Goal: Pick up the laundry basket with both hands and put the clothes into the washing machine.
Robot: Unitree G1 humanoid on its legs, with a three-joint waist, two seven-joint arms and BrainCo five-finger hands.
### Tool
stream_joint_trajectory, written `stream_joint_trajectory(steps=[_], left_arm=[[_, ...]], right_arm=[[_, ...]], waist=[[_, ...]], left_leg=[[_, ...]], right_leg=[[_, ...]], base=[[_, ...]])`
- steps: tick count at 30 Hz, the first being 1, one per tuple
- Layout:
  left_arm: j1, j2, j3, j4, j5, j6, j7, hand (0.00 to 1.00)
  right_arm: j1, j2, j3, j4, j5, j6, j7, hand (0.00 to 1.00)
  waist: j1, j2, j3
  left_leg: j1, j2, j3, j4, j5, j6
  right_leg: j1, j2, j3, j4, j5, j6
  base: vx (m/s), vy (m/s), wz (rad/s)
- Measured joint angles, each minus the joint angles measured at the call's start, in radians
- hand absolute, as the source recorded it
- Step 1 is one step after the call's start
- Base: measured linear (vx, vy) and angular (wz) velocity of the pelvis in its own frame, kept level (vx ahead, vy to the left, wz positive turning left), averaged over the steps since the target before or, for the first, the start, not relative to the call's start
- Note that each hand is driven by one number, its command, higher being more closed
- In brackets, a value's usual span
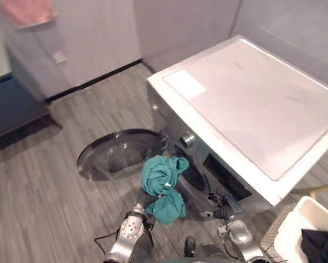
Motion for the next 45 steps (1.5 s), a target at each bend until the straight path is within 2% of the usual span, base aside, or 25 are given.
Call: stream_joint_trajectory(steps=[1,2,3,6,10,14,15,18,20,21,22,25,27,31,33,39,41,45], left_arm=[[0.003,-0.008,0.0,0.003,0.001,0.0,0.0,1.0],[0.012,-0.027,-0.003,0.015,0.001,0.0,0.001,1.0],[-0.023,-0.018,-0.01,0.05,0.002,0.007,0.001,1.0],[-0.02,0.026,-0.003,0.05,0.002,0.007,0.004,1.0],[0.003,0.056,-0.004,0.057,0.002,0.008,0.004,1.0],[0.002,0.058,0.006,0.058,0.002,0.013,0.004,1.0],[0.001,0.054,0.008,0.058,0.001,0.016,0.007,1.0],[-0.018,0.053,0.009,0.058,0.0,0.022,0.014,1.0],[-0.03,0.052,0.034,0.056,0.0,0.022,0.023,1.0],[-0.029,0.052,0.072,0.051,-0.001,0.022,0.025,1.0],[-0.03,0.051,0.09,0.049,-0.001,0.022,0.026,1.0],[-0.069,0.051,0.138,0.033,-0.009,0.023,0.053,1.0],[-0.101,0.053,0.157,-0.017,-0.035,0.04,0.076,1.0],[-0.161,0.032,0.161,-0.063,-0.054,0.043,0.121,1.0],[-0.21,0.023,0.158,-0.088,-0.06,0.043,0.151,1.0],[-0.438,-0.002,0.189,-0.146,-0.086,0.043,0.233,1.0],[-0.51,-0.005,0.202,-0.158,-0.096,0.044,0.259,1.0],[-0.711,0.032,0.224,-0.172,-0.098,0.049,0.3,1.0]], right_arm=[[0.002,-0.006,0.0,0.001,-0.001,-0.001,-0.004,0.0],[0.003,-0.027,0.001,0.011,-0.002,-0.005,-0.007,0.0],[-0.002,-0.018,-0.001,0.028,-0.002,0.0,-0.009,0.0],[0.022,0.001,0.001,0.029,-0.013,0.0,-0.005,0.0],[0.023,0.005,-0.001,0.032,-0.014,-0.006,-0.006,0.0],[0.017,0.001,-0.005,0.045,-0.023,0.002,-0.01,0.0],[0.009,-0.001,-0.005,0.054,-0.024,0.014,-0.015,0.0],[0.021,-0.013,-0.026,0.055,-0.023,0.018,-0.033,0.0],[0.036,-0.024,-0.039,0.064,-0.023,0.019,-0.043,0.0],[0.035,-0.028,-0.045,0.065,-0.022,0.017,-0.048,0.0],[0.031,-0.033,-0.046,0.07,-0.021,0.016,-0.049,0.0],[-0.022,-0.054,-0.073,0.072,0.001,0.015,-0.067,0.0],[-0.044,-0.058,-0.111,0.0,0.026,0.017,-0.075,0.0],[-0.064,-0.051,-0.118,-0.138,0.069,0.017,-0.11,0.0],[-0.09,-0.036,-0.119,-0.212,0.088,0.016,-0.124,0.0],[-0.185,0.013,-0.121,-0.391,0.144,0.01,-0.181,0.0],[-0.209,0.026,-0.12,-0.432,0.156,0.009,-0.186,0.0],[-0.213,0.036,-0.117,-0.536,0.156,-0.008,-0.196,0.0]], waist=[[0.001,0.02,-0.002],[0.011,0.068,-0.003],[0.008,0.037,0.004],[0.016,0.001,-0.004],[0.011,-0.01,-0.011],[-0.002,-0.014,-0.011],[-0.009,-0.013,-0.011],[-0.027,-0.011,-0.01],[-0.03,-0.011,-0.009],[-0.029,-0.013,-0.003],[-0.027,-0.011,0.004],[-0.03,-0.005,0.074],[-0.043,-0.007,0.131],[-0.043,-0.015,0.197],[-0.045,-0.024,0.212],[-0.042,-0.047,0.257],[-0.041,-0.051,0.261],[-0.046,-0.056,0.266]], left_leg=[[0.005,-0.002,-0.058,-0.074,0.069,-0.004],[0.01,0.015,-0.139,-0.096,0.149,-0.052],[0.015,-0.019,-0.112,-0.074,0.131,-0.035],[0.068,-0.059,-0.033,-0.103,0.112,-0.001],[0.1,-0.087,0.058,-0.133,0.093,0.03],[0.1,-0.079,0.133,-0.135,0.088,0.036],[0.1,-0.068,0.156,-0.134,0.08,0.045],[0.098,-0.056,0.182,-0.125,0.065,0.044],[0.098,-0.057,0.189,-0.112,0.047,0.045],[0.081,-0.049,0.202,-0.075,0.032,0.036],[0.065,-0.039,0.209,-0.042,0.017,0.036],[-0.058,0.017,0.221,0.197,-0.067,0.049],[-0.168,0.048,0.209,0.377,-0.135,0.052],[-0.305,0.103,0.194,0.594,-0.228,0.045],[-0.414,0.13,0.171,0.709,-0.268,0.044],[-0.764,0.175,0.098,0.982,-0.296,0.032],[-0.855,0.188,0.078,1.053,-0.306,0.031],[-1.024,0.202,0.048,1.154,-0.312,0.031]], right_leg=[[0.001,0.007,0.019,0.004,-0.014,0.027],[0.001,0.031,0.049,0.009,-0.051,0.086],[-0.006,-0.018,0.055,0.021,-0.063,0.1],[-0.003,-0.082,0.078,0.021,-0.05,0.122],[-0.009,-0.138,0.106,-0.021,-0.039,0.157],[-0.061,-0.143,0.176,-0.019,-0.025,0.186],[-0.099,-0.138,0.166,0.019,-0.011,0.199],[-0.166,-0.166,-0.042,0.128,-0.002,0.19],[-0.169,-0.174,-0.064,0.128,-0.004,0.186],[-0.189,-0.18,-0.079,0.146,-0.023,0.17],[-0.206,-0.182,-0.083,0.165,-0.034,0.167],[-0.353,-0.183,-0.078,0.407,-0.108,0.17],[-0.474,-0.192,-0.074,0.606,-0.17,0.161],[-0.617,-0.196,-0.064,0.81,-0.266,0.147],[-0.726,-0.195,-0.06,0.929,-0.312,0.137],[-1.071,-0.194,-0.05,1.221,-0.362,0.104],[-1.164,-0.188,-0.039,1.293,-0.376,0.105],[-1.33,-0.174,-0.021,1.391,-0.382,0.098]], base=[[0.27,0.412,-1.45],[0.2,0.413,-1.13],[0.18,0.387,-0.88],[0.09,0.26,-0.5],[0.0,0.146,-0.6],[-0.01,0.053,-0.65],[-0.01,0.006,-0.71],[-0.03,0.019,-0.33],[-0.01,0.017,-0.1],[-0.03,0.026,-0.34],[-0.06,0.006,-0.46],[-0.1,-0.038,-0.33],[-0.15,-0.058,-0.13],[-0.16,-0.039,-0.17],[-0.23,-0.028,-0.12],[-0.18,-0.075,-0.06],[-0.11,-0.091,-0.12],[-0.06,-0.059,-0.11]])
